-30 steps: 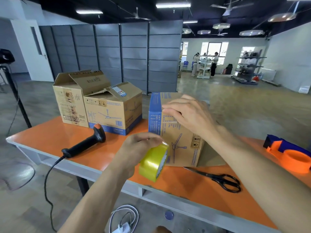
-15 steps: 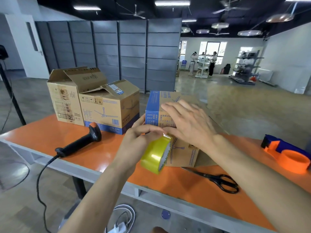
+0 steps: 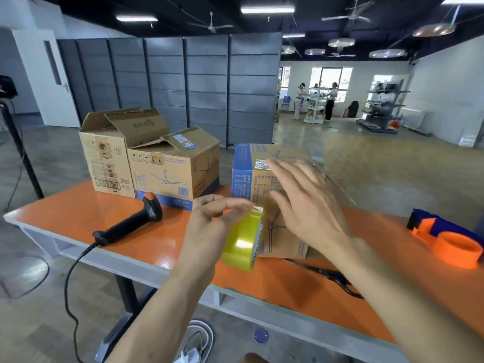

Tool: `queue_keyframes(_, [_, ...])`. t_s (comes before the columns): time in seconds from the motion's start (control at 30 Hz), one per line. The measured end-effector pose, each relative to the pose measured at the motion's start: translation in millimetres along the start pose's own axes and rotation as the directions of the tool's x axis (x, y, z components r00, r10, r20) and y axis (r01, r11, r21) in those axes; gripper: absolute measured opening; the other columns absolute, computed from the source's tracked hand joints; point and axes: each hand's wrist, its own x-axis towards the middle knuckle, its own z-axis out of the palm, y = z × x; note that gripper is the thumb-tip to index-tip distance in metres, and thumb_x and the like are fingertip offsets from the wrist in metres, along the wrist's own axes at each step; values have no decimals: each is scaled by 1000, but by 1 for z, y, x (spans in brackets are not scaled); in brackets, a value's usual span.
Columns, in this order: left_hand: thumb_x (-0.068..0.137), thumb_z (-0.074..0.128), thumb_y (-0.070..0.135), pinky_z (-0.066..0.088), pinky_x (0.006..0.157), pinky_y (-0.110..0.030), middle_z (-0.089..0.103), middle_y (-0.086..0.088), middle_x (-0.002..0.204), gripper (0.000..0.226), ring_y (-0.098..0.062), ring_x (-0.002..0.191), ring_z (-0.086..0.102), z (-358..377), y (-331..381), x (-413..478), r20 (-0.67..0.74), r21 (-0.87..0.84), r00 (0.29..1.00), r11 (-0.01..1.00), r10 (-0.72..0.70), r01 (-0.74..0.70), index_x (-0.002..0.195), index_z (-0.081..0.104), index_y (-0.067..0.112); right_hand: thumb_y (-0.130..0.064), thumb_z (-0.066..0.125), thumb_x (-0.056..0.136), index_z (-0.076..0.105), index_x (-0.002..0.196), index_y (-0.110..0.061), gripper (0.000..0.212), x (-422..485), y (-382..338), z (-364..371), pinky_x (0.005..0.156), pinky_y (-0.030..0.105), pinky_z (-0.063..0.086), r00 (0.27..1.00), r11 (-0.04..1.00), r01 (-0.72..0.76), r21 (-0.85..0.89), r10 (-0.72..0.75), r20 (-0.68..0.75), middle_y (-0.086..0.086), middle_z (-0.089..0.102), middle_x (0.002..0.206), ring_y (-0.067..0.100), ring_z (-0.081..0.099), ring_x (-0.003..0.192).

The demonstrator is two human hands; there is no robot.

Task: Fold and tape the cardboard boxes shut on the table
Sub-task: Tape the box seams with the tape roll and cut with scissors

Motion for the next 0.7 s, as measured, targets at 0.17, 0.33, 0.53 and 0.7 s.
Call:
queue_keyframes(0.17, [89,74,14,46,107,-38,76,-3,108,11,-19,120,62,15,3,-8,-122,-136,993,991,3,-20,87,83,18,-26,45,103,57,116,-15,21,-43,-52,-11,87,33,47,962,896,-218,387,264,-71,-7,58,107,16,57,101])
queue_keyframes(0.33, [95,67,7,52,85,-25,79,2,91,14,-4,86,70,36,10,-16,-181,-202,983,979,-28,-9,89,80,11,-64,41,94,23,148,-43,60,-64,-89,-17,84,38,54,867,638,-495,590,406,288,-11,69,107,11,68,95])
queue_keyframes(0.53, [91,73,8,56,83,-24,74,-7,110,14,-7,98,70,31,14,-23,-112,-111,994,994,-15,2,83,82,17,-45,53,101,-1,159,-46,79,-75,-86,-26,84,34,53,825,605,-564,562,424,373,1,71,110,19,68,95])
queue_keyframes(0.7, [89,76,11,53,94,-33,74,3,103,18,-4,98,69,21,19,-27,-70,49,988,990,136,-133,79,81,25,-59,50,95,16,159,-41,74,-74,-94,-35,69,29,45,804,662,-595,457,492,334,-9,67,81,9,61,76])
